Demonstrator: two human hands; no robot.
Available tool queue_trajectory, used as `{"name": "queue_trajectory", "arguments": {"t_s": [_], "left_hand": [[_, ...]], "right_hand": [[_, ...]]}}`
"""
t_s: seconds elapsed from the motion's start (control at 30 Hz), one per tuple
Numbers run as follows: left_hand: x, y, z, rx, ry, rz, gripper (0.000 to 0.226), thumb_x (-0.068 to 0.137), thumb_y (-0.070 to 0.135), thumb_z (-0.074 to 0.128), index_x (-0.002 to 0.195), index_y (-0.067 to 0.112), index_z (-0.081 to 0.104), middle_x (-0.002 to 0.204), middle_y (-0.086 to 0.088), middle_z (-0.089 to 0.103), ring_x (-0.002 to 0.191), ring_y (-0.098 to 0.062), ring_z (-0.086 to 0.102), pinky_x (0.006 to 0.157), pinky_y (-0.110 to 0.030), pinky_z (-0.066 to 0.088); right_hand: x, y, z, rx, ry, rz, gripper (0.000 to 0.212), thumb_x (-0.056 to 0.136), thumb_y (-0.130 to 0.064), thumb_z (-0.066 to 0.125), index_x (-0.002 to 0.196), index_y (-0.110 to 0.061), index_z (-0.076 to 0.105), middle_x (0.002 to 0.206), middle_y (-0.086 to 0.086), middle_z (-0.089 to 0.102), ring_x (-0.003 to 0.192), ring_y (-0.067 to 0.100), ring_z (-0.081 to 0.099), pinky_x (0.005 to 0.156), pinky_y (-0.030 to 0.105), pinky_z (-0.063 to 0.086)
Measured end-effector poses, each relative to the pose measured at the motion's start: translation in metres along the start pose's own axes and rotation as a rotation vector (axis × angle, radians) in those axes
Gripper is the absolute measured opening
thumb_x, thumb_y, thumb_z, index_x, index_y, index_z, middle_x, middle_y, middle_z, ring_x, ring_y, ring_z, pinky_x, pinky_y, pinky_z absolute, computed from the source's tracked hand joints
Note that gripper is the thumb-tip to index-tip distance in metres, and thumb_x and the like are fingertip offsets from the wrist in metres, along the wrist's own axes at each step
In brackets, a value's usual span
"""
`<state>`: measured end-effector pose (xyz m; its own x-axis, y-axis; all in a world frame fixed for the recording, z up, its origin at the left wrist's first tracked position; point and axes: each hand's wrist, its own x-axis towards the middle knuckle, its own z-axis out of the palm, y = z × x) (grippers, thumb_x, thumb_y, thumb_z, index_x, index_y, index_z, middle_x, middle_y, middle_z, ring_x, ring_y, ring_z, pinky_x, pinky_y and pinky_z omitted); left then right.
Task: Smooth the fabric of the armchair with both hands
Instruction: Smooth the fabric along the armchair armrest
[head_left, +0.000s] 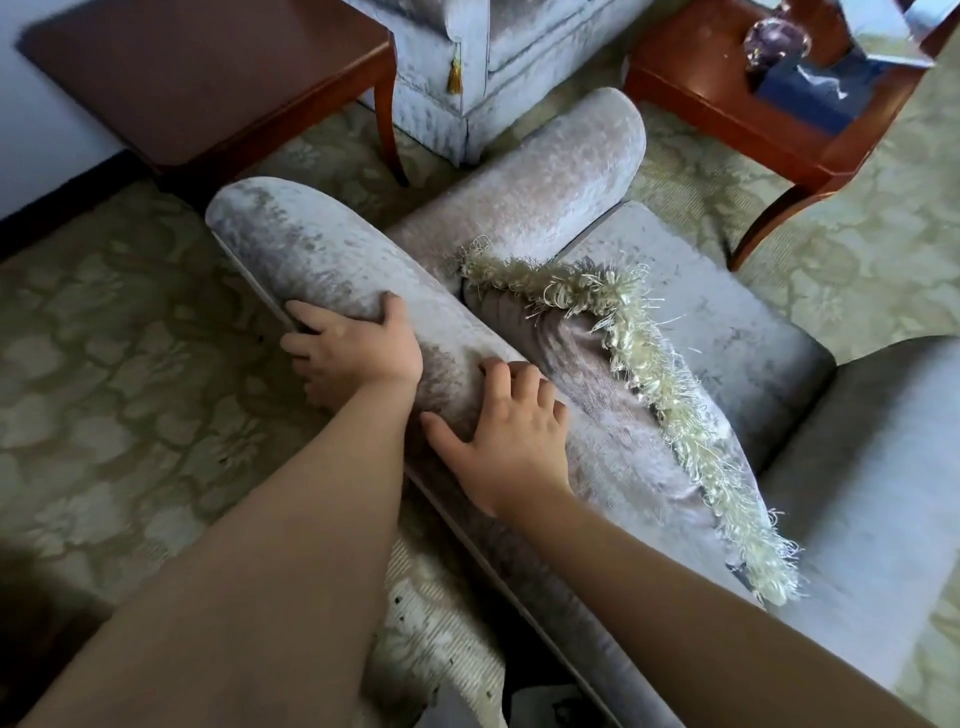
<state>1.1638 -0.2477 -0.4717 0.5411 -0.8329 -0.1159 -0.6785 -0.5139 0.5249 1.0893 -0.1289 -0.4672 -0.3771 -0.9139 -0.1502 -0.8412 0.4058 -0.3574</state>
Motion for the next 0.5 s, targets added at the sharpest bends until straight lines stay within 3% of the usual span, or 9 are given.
{"name": "queue_trajectory", "arguments": {"t_s": [0.23,0.5], "left_hand": [[0.0036,0.0007,0.0039,0.022,0.001,-0.009,0.098,0.075,0.063,0.051,0.146,0.008,0.010,0.137,-0.022,0.031,0.114,-0.042,0.043,0.092,-0.052,0.041],[0.0049,0.0020,0.0087,0.015,0.017,-0.062,0.100,0.073,0.066,0.049,0.147,0.012,0.010,0.141,-0.023,0.030,0.121,-0.045,0.038,0.100,-0.054,0.031]], "right_hand": [[0.0000,0.0007,-0.0010,0.012,-0.034,-0.015,0.086,0.068,-0.079,0.022,0.127,-0.017,0.034,0.127,0.012,0.039,0.114,0.035,0.038,0.096,0.050,0.030],[0.0018,0.0076,-0.0060,0.054,-0.041,-0.049,0.089,0.068,-0.077,0.020,0.129,-0.014,0.034,0.132,0.016,0.039,0.119,0.036,0.036,0.099,0.052,0.029]]}}
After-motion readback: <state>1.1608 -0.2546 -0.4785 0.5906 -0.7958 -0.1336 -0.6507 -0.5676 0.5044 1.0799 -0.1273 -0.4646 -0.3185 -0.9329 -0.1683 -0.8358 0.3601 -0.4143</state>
